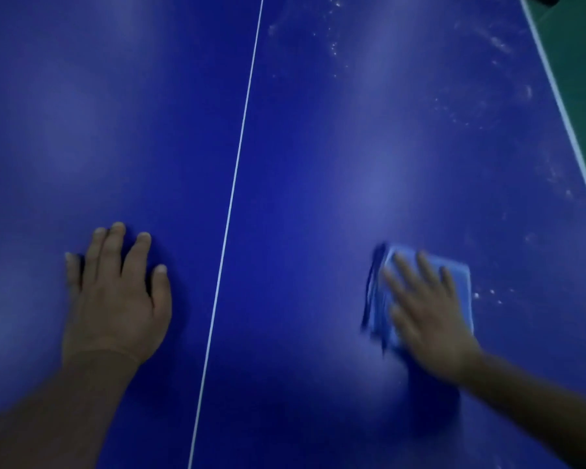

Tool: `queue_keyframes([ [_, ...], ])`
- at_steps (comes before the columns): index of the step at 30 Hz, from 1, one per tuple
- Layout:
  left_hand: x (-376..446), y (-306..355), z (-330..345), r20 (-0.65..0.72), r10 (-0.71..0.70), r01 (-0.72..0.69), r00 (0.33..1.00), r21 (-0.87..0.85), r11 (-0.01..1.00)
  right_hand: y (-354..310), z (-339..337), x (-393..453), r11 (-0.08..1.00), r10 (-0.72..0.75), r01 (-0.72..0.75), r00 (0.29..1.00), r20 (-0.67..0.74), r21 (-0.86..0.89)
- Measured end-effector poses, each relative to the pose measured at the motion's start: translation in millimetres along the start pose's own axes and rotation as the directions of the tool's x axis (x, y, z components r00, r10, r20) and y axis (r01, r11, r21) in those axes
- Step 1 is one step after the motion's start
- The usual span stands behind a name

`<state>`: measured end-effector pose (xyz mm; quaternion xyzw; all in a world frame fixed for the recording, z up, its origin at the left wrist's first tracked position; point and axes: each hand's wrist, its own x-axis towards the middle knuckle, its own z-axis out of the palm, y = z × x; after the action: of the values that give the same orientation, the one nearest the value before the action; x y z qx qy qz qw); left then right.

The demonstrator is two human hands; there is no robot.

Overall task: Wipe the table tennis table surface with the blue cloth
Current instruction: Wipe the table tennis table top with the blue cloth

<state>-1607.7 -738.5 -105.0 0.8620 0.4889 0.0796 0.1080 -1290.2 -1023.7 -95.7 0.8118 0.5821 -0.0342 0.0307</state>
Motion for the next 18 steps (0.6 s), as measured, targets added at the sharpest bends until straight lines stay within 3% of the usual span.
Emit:
queue_keyframes([
  [2, -1, 1, 0, 0.005, -0.005, 0.005, 1.0, 0.004, 1.0, -7, 2, -40, 0.974, -0.226, 0.226, 0.973, 0.044, 0.002],
  [4, 0, 2, -1, 0.015, -0.011, 0.011, 1.0, 0.029, 1.0, 18, -3, -12, 0.969, -0.245, 0.246, 0.968, 0.046, -0.029],
  [6, 0, 4, -2, 0.021, -0.001, -0.001, 1.0, 0.084, 0.996, 50, -7, 36, 0.998, 0.064, -0.064, 0.997, 0.034, -0.025],
  [8, -5, 9, -4, 0.003, -0.008, 0.008, 1.0, 0.084, 0.996, 69, -12, 64, 0.936, 0.351, -0.352, 0.935, 0.047, 0.023],
  [10, -27, 19, -6, -0.009, -0.045, 0.045, 0.999, -0.025, 0.999, 65, -7, 53, 0.909, 0.412, -0.413, 0.91, 0.034, 0.048],
  [12, -65, 27, -7, 0.008, -0.026, 0.027, 1.0, -0.102, 0.994, 43, -4, 16, 0.932, 0.357, -0.358, 0.934, 0.019, 0.055],
  [18, -212, 9, -16, 0.148, 0.279, -0.269, 0.949, -0.084, 0.96, -74, 14, -193, 0.994, 0.087, -0.087, 0.996, 0.009, 0.072],
])
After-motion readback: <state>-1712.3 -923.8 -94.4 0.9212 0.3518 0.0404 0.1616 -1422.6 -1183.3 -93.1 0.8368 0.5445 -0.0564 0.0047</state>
